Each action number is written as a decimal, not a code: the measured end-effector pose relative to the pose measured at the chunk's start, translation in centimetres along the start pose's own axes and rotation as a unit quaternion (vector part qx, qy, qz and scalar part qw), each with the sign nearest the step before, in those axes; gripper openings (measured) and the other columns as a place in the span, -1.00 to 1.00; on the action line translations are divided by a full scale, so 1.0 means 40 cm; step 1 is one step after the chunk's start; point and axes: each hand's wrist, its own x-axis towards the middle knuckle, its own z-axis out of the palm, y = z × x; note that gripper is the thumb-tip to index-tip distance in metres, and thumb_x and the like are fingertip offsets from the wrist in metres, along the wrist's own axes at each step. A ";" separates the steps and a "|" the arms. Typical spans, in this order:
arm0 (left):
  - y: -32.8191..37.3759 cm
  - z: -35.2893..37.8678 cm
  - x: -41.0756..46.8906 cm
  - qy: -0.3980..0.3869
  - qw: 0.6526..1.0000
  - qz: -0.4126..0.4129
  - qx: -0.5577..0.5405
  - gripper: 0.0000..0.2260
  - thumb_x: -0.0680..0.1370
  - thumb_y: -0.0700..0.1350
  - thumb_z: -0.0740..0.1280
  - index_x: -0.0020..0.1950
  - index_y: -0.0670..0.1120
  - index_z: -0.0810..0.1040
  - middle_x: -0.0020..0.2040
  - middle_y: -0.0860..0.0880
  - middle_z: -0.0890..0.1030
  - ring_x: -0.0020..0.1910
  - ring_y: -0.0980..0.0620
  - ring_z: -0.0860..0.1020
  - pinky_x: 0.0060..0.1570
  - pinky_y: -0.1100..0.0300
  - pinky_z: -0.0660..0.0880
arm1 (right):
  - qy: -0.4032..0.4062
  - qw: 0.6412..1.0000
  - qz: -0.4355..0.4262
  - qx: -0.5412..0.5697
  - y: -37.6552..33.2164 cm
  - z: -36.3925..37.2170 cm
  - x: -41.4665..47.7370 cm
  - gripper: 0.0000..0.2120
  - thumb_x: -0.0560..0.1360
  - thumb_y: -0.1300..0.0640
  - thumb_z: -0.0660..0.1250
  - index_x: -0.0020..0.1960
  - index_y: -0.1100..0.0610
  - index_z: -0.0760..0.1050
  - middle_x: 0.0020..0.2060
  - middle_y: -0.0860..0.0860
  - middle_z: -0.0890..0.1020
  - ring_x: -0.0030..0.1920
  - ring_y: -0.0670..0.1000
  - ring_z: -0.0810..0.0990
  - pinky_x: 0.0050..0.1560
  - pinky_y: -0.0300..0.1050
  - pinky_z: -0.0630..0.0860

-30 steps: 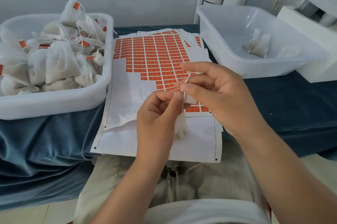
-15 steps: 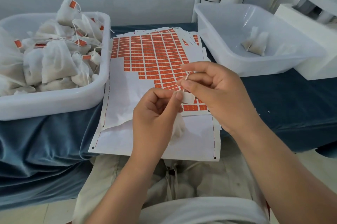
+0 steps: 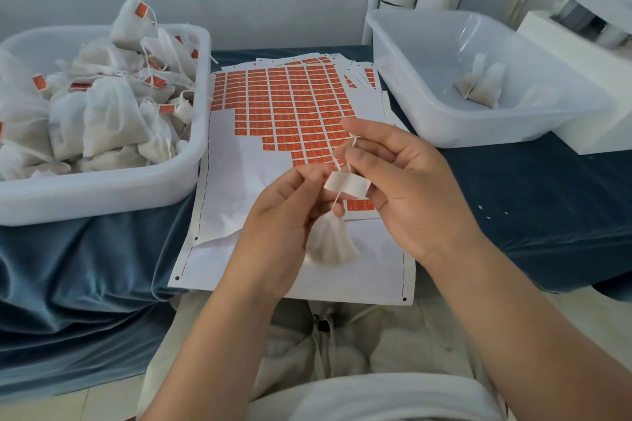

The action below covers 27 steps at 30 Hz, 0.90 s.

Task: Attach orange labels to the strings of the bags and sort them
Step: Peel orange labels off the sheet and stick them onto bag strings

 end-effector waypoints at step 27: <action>-0.004 -0.012 0.010 0.025 0.997 -0.025 0.064 -0.71 0.34 0.17 0.57 -0.17 -0.05 0.79 -0.23 -0.02 0.69 -0.24 0.18 0.61 -0.02 0.15 0.46 | 0.003 0.994 -0.016 -0.109 0.001 0.007 0.003 -0.78 0.59 0.11 0.43 0.17 -0.15 0.67 0.04 -0.04 0.77 0.08 0.04 0.76 0.14 -0.03 0.68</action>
